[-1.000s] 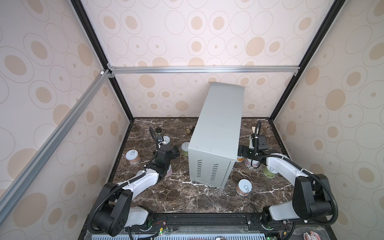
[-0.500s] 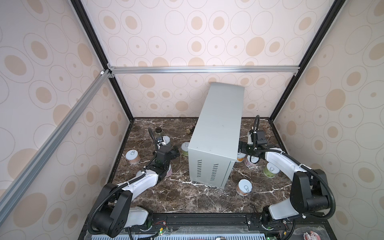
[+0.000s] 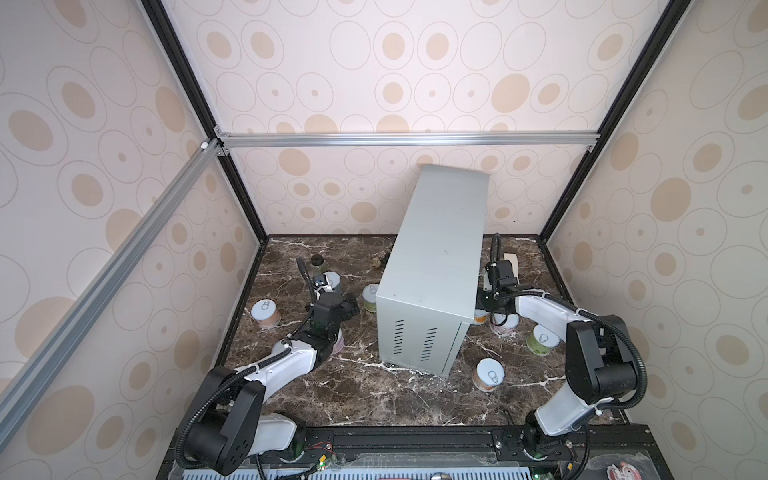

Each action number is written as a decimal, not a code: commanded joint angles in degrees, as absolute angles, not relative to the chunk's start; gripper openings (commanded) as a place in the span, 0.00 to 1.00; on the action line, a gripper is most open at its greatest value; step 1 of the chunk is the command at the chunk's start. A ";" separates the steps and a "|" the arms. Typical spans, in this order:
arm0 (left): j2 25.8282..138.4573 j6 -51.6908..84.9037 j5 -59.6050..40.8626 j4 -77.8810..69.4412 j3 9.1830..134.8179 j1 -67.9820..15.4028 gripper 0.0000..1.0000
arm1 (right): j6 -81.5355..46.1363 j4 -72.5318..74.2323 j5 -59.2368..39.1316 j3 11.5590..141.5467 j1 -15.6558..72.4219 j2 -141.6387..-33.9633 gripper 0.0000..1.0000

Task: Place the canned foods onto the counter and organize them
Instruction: 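Close the right gripper on the yellow can and lift it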

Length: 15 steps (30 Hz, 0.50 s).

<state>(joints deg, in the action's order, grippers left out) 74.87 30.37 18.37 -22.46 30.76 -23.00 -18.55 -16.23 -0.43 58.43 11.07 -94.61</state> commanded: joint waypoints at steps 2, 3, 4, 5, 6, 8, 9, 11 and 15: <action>73.30 29.53 18.81 -24.38 30.15 -23.33 0.99 | -17.93 -17.36 3.80 56.96 11.60 -95.93 0.94; 73.30 29.53 18.81 -24.40 30.10 -23.38 0.99 | -18.22 -17.31 4.24 56.78 11.60 -96.27 0.93; 73.39 29.53 18.73 -24.44 30.14 -23.38 0.99 | -18.59 -17.38 4.28 56.83 11.60 -96.53 0.92; 73.38 29.53 18.64 -24.43 30.15 -23.38 0.99 | -18.53 -17.38 4.20 56.90 11.71 -96.82 0.91; 73.47 29.58 18.55 -24.51 30.23 -23.37 0.99 | -18.71 -17.37 4.66 56.93 11.77 -97.11 0.91; 73.34 29.62 18.33 -24.44 30.12 -23.40 0.99 | -19.25 -17.73 5.22 57.04 11.91 -97.62 0.90; 73.28 29.64 18.22 -24.59 30.06 -23.38 0.99 | -19.41 -17.89 5.43 57.13 11.95 -97.86 0.89; 73.31 29.76 18.11 -24.63 30.00 -23.42 0.99 | -19.73 -18.47 5.84 57.39 11.95 -98.39 0.88; 73.56 29.86 17.62 -24.64 30.14 -23.38 0.99 | -20.08 -19.92 6.73 58.51 11.95 -99.29 0.85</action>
